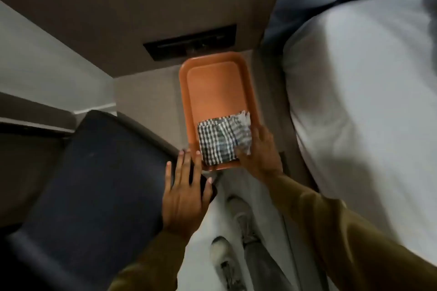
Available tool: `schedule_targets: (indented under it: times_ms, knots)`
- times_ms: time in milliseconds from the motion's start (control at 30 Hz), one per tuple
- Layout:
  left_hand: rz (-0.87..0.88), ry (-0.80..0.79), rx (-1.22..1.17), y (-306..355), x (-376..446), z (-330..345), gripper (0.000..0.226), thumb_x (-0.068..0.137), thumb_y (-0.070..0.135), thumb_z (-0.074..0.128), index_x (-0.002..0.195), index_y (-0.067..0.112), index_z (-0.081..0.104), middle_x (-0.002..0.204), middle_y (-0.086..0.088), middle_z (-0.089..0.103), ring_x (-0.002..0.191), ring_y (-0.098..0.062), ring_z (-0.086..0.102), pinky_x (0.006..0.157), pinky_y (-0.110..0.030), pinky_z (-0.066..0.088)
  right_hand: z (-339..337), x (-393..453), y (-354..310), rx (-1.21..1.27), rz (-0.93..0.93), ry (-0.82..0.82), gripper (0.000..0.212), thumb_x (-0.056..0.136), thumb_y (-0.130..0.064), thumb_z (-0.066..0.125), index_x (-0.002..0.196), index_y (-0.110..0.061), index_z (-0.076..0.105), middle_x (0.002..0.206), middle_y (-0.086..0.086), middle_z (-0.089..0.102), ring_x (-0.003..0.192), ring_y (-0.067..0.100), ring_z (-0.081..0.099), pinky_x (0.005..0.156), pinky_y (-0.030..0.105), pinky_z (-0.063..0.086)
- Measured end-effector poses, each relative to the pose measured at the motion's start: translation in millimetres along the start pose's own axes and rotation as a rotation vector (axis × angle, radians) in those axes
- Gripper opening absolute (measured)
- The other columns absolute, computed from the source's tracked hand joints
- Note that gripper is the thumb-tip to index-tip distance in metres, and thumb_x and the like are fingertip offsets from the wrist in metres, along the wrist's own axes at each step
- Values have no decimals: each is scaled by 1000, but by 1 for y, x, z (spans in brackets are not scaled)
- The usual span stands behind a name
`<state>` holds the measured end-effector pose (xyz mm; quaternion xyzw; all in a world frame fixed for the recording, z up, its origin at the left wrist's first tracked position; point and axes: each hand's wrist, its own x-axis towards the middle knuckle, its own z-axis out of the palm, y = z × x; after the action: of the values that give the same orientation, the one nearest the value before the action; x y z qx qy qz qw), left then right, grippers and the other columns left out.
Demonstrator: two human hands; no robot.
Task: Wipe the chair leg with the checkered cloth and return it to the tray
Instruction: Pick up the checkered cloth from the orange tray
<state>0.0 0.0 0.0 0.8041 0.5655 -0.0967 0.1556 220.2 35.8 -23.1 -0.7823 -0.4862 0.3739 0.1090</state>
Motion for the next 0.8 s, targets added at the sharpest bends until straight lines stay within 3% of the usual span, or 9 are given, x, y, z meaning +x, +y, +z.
schedule_targets:
  times_ms: [100,200,333,433,567,700,800]
  knots:
    - [-12,6,3,-12,16,18,67,112,44,32,166,5,39,172,-21,42,162,-38,37,131,-62,33,15,53,-8,-135,-94,17,91,97,-51,71,170,-17,29,177,12,30,162,35,34,131,54,37]
    - [-6,3,10,-15,31,21,69,114,46,22,168,7,34,173,-20,40,163,-37,35,133,-62,29,27,87,-20,-276,-187,-65,101,98,-57,68,174,-14,18,180,15,27,166,37,27,136,54,27]
    - [1,-6,20,-15,44,10,72,112,49,17,171,9,25,177,-19,32,167,-35,26,137,-59,20,31,104,-28,-489,-247,-86,106,92,-58,75,171,-10,24,168,19,41,155,40,43,130,51,33]
    - [-54,51,-15,-13,45,-6,70,113,47,21,170,7,30,176,-19,35,166,-36,28,136,-60,21,28,106,-40,-516,-202,-143,93,93,-49,78,164,-5,35,159,20,54,150,40,49,125,50,39]
    - [-40,133,-48,-17,37,-29,66,113,43,30,167,5,37,172,-20,41,164,-37,34,135,-61,25,13,101,-53,-487,-176,-201,42,102,-24,68,139,-5,64,140,18,66,135,37,60,112,49,51]
    - [-8,162,-38,-26,19,-49,63,113,40,33,165,6,41,171,-18,44,163,-35,37,134,-61,28,-8,85,-57,-291,-166,-389,54,108,-20,57,161,-12,46,155,20,49,142,41,53,120,51,47]
    - [-17,180,-52,-38,-3,-64,62,113,39,35,165,6,41,170,-18,46,162,-34,38,134,-60,28,-14,61,-52,-155,-79,-310,50,109,-16,54,158,-7,45,150,27,62,137,47,60,115,45,49]
